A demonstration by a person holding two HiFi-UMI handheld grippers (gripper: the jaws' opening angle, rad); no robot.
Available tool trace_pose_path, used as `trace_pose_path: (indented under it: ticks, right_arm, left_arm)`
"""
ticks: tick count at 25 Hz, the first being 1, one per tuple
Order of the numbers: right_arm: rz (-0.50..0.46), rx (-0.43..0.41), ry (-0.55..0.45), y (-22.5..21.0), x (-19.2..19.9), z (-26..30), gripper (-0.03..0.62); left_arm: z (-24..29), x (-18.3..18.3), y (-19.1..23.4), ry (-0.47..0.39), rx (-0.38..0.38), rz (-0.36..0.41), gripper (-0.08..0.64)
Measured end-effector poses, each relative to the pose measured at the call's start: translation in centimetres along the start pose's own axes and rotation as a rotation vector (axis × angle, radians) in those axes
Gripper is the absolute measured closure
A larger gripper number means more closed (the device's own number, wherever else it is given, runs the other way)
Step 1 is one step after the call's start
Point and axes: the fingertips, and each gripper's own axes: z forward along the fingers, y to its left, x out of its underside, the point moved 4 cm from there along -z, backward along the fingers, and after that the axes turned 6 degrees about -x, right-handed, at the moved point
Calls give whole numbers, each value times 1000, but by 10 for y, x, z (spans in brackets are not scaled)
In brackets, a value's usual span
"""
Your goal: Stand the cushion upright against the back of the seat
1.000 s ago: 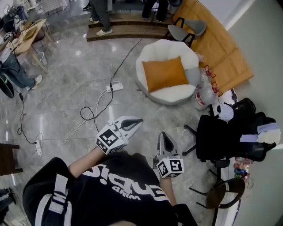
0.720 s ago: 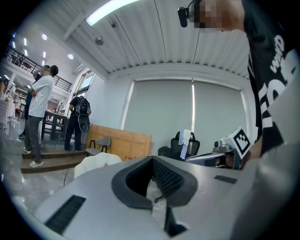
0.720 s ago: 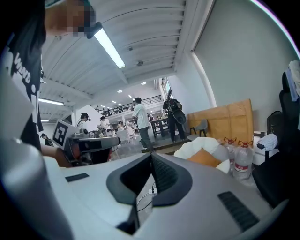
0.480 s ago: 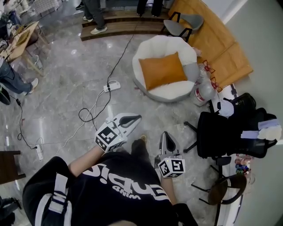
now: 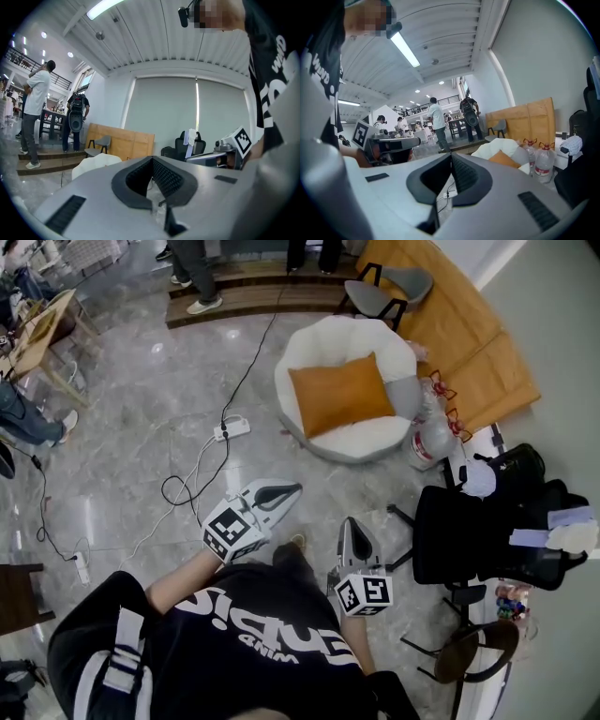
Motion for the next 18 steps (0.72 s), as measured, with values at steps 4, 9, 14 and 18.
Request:
trace_pose_path:
  ticks: [4, 9, 14, 18]
  right_arm:
    - [0, -5, -6, -25, -12, 15, 572]
    - [3, -21, -9, -65, -27, 28, 572]
    - [1, -45, -3, -106, -33, 41, 572]
    - [-7, -61, -6, -130, -42, 46, 572]
  left_arm:
    - [30, -8, 6, 34, 7, -3, 552]
    - [77, -14, 14, 30, 1, 11, 552]
    - [113, -17, 19, 11, -44, 6, 552]
    - [135, -24, 17, -6, -66, 13, 552]
